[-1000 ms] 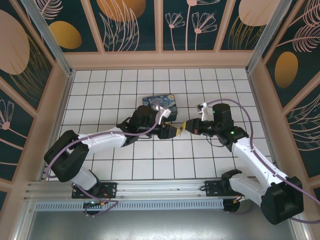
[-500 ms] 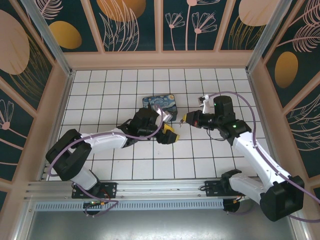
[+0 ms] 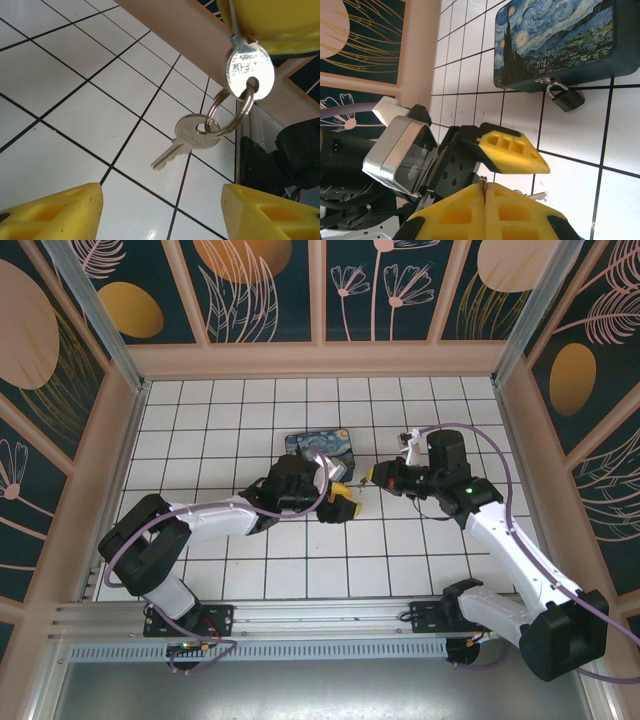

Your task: Unlock a padlock with a key

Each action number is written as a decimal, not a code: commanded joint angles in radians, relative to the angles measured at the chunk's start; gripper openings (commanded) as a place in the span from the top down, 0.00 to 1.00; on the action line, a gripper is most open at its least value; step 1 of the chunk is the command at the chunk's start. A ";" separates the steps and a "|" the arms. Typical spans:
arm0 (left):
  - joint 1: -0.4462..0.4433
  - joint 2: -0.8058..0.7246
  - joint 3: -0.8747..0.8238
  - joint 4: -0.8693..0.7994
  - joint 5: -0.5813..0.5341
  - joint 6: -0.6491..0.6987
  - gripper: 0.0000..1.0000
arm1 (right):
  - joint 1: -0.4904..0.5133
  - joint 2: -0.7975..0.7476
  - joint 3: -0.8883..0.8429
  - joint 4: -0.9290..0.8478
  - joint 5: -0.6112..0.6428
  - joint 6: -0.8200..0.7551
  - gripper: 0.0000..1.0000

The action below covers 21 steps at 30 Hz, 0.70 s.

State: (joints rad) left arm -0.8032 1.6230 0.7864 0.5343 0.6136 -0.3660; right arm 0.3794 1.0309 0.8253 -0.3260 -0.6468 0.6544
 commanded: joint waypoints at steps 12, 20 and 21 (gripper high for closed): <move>0.006 0.023 0.004 0.217 0.131 -0.036 0.56 | 0.018 0.021 0.018 0.031 -0.010 0.046 0.96; 0.007 0.013 -0.025 0.213 0.140 -0.041 0.73 | 0.017 0.020 0.017 0.031 0.007 0.047 0.97; 0.007 0.016 -0.026 0.214 0.146 -0.045 0.73 | 0.017 0.019 0.017 0.036 0.006 0.050 0.97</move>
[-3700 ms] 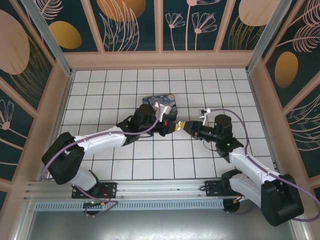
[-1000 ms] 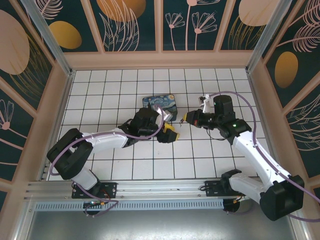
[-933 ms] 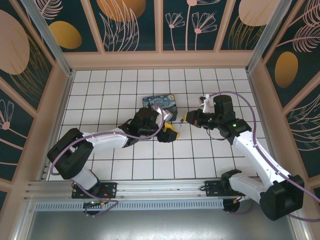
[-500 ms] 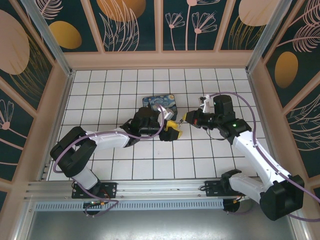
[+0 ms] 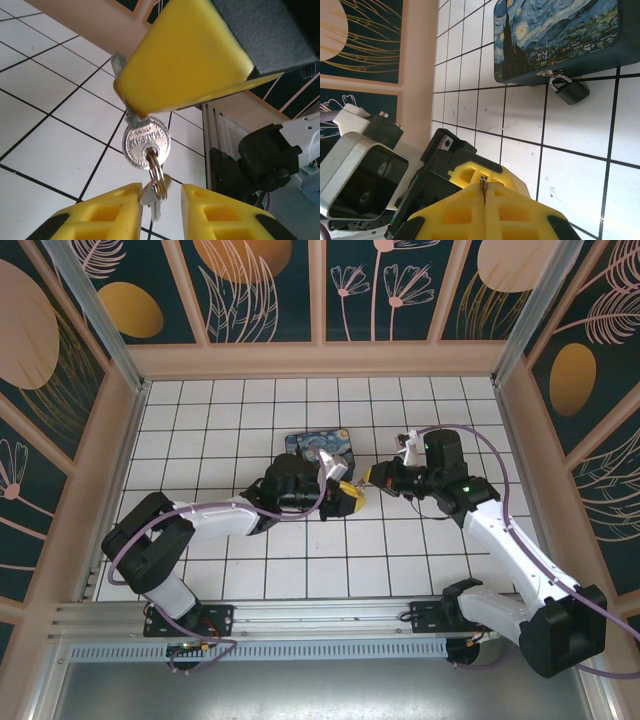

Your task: Unlock a padlock with a key

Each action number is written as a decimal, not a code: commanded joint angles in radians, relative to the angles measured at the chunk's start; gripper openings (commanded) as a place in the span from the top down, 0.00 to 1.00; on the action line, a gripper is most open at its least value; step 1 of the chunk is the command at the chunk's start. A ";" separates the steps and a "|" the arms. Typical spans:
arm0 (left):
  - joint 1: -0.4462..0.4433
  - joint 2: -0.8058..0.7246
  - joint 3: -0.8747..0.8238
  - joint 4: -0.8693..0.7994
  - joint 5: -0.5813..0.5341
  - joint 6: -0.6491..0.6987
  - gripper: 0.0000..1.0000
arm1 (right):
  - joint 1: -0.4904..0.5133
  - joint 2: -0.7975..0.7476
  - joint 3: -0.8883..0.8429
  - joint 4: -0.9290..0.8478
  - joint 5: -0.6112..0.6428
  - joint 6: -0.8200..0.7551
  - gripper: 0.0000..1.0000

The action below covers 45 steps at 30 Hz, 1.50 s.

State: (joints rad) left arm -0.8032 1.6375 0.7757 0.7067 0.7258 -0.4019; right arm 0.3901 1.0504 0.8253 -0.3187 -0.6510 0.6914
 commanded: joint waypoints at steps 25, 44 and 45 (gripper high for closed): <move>0.006 0.032 -0.030 0.086 -0.013 -0.043 0.82 | 0.007 -0.016 0.028 0.015 0.002 0.006 0.98; 0.008 0.012 -0.038 0.038 -0.065 -0.042 1.00 | -0.016 -0.018 0.010 0.015 -0.009 -0.033 0.97; 0.006 0.009 -0.034 0.018 -0.082 -0.039 1.00 | -0.016 -0.017 0.008 0.011 -0.008 -0.039 0.96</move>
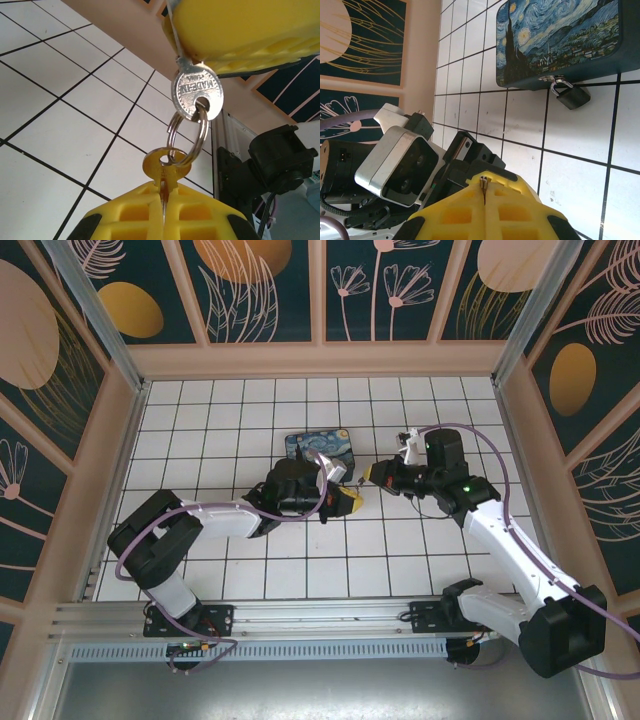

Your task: Unlock a padlock with a key

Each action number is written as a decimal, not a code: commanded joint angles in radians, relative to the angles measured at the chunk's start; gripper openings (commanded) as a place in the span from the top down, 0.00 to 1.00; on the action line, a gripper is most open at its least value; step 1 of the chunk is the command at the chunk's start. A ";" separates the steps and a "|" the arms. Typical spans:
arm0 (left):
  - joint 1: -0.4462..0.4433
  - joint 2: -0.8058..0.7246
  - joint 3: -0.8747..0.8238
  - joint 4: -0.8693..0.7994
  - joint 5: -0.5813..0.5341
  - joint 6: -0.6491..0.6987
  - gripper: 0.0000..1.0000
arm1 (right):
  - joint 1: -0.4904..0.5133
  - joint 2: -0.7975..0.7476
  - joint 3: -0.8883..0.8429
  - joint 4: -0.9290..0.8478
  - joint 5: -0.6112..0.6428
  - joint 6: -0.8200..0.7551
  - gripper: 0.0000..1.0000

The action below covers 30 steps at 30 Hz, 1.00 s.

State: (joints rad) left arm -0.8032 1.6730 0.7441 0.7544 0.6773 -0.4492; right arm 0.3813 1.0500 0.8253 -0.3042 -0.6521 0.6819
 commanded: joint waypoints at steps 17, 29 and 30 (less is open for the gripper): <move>0.006 -0.061 0.164 -0.561 -0.161 0.231 1.00 | -0.052 -0.047 -0.047 0.023 -0.020 -0.110 0.65; 0.004 -0.056 0.201 -0.640 -0.151 0.264 1.00 | 0.015 0.095 -0.043 0.053 -0.061 -0.184 0.76; 0.002 -0.057 0.198 -0.634 -0.151 0.261 1.00 | 0.017 0.104 -0.042 0.054 -0.064 -0.191 0.76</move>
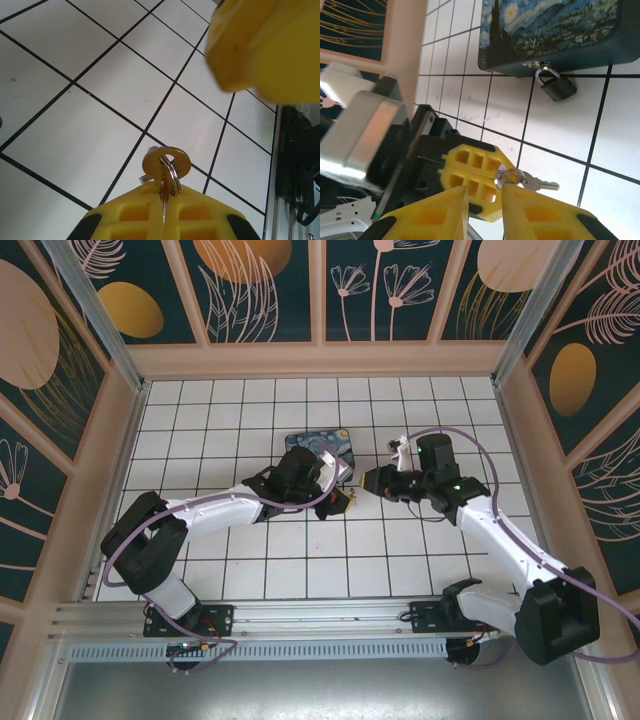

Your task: Unlock a padlock with a key

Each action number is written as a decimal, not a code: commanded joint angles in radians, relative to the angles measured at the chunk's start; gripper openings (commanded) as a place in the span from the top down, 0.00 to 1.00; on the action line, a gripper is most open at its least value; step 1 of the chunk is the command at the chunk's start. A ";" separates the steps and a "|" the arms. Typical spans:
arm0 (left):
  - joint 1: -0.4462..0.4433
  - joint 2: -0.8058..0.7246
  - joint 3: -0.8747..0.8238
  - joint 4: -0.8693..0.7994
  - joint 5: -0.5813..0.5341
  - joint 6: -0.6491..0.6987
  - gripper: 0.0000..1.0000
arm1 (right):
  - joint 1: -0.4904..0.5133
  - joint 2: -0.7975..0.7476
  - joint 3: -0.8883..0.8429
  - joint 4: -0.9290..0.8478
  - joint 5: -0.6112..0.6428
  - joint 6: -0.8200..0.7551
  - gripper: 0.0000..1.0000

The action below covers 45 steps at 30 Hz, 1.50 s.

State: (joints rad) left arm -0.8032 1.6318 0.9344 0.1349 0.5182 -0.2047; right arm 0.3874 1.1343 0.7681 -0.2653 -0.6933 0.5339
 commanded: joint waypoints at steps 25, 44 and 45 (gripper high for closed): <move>0.002 -0.018 0.006 -0.014 0.011 0.030 1.00 | 0.070 0.101 0.019 0.049 -0.011 -0.032 0.82; 0.004 -0.043 -0.019 -0.023 -0.092 -0.033 0.67 | 0.020 0.018 -0.098 0.096 0.043 0.043 0.98; 0.005 -0.040 -0.017 -0.033 -0.094 -0.044 0.63 | 0.004 0.009 -0.109 0.105 0.045 0.053 0.98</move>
State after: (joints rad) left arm -0.8040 1.6154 0.9188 0.1081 0.4706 -0.2230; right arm 0.4213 1.1820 0.6838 -0.1822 -0.6758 0.5518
